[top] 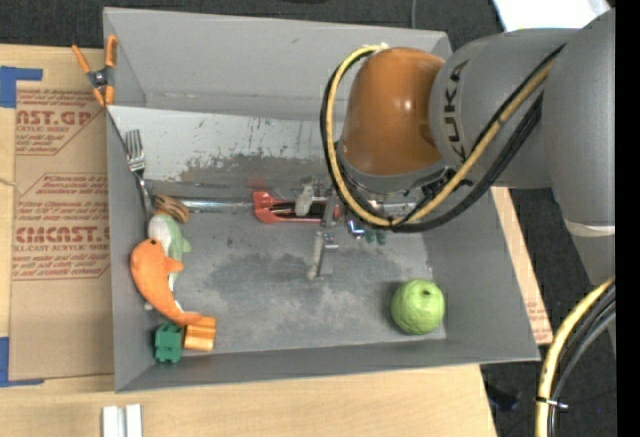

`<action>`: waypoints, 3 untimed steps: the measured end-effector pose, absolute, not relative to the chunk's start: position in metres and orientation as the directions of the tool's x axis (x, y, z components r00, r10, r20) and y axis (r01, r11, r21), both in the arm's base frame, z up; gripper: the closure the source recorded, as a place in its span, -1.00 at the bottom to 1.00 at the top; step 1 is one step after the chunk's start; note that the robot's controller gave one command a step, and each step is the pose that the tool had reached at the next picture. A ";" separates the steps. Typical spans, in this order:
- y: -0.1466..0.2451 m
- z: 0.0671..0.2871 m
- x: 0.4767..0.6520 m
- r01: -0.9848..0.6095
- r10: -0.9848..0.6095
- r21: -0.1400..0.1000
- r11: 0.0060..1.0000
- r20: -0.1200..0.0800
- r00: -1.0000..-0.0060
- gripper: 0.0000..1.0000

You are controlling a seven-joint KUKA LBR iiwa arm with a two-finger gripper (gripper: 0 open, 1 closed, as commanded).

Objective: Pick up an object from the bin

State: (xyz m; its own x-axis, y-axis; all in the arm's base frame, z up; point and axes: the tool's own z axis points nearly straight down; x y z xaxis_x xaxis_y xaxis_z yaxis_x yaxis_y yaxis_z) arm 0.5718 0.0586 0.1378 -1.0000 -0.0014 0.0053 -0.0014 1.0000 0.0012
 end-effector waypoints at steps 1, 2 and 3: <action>0.058 0.141 0.574 -0.001 -0.001 0.002 1.000 -0.002 -1.000 -1.00; 0.058 0.141 0.574 0.000 0.000 0.002 1.000 -0.002 -1.000 -1.00; 0.083 0.100 0.560 0.082 0.082 0.003 0.997 -0.006 -0.997 -1.00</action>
Offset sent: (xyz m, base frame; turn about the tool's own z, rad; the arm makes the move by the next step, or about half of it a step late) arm 0.0000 0.0000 0.0000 0.0000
